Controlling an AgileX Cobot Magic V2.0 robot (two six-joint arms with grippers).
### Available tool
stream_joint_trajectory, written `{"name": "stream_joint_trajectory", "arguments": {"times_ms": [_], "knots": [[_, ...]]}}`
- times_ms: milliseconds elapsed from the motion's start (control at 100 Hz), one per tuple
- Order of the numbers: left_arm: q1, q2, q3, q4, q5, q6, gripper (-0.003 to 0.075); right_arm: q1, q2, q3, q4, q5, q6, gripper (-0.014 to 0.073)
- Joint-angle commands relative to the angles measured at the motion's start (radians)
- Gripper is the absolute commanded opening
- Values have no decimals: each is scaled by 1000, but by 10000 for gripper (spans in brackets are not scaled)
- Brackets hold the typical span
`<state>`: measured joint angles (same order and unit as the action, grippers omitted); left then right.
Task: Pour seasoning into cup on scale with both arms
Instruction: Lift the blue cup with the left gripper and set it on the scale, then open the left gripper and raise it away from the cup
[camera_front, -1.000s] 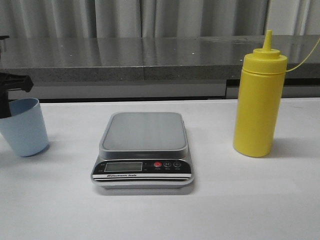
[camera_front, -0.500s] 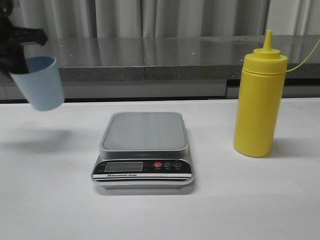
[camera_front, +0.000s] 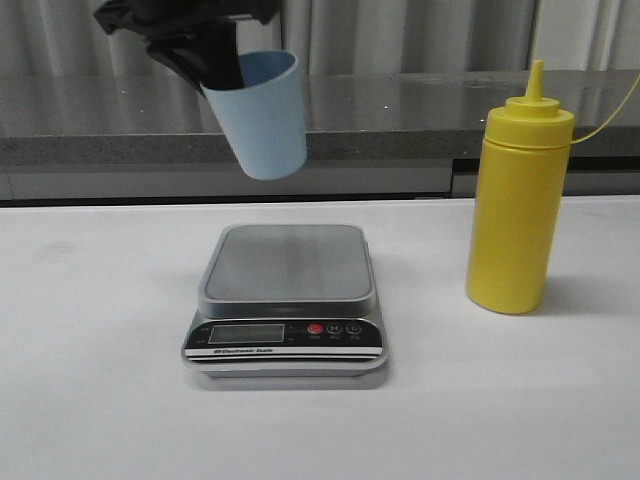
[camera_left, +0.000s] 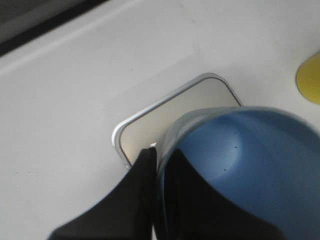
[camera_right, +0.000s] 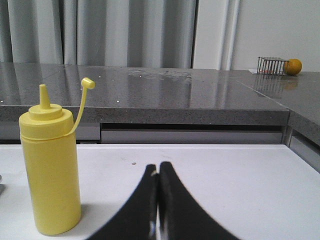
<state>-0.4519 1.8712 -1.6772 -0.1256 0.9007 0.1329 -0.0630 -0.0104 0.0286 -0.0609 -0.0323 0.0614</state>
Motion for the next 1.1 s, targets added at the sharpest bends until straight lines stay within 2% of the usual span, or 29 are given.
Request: {"name": "stream_joint_trajectory", "arguments": {"times_ms": [0, 520, 610, 760, 830, 1090], "knots": [[-28, -18, -43, -6, -30, 0, -20, 1, -24, -19, 2, -85, -9, -67], [-32, 61, -44, -4, -21, 0, -11, 1, -24, -19, 2, -85, -9, -67], [-28, 64, -44, -12, -19, 0, 55, 1, -24, -19, 2, -85, -9, -67], [-28, 64, -47, -12, -21, 0, 251, 1, -24, -19, 2, -85, -9, -67], [-28, 64, -50, -12, -23, 0, 309, 1, -24, -19, 2, -85, -9, -67], [-28, 39, -50, -14, -25, -4, 321, 1, -24, -19, 2, -85, -9, -67]]}}
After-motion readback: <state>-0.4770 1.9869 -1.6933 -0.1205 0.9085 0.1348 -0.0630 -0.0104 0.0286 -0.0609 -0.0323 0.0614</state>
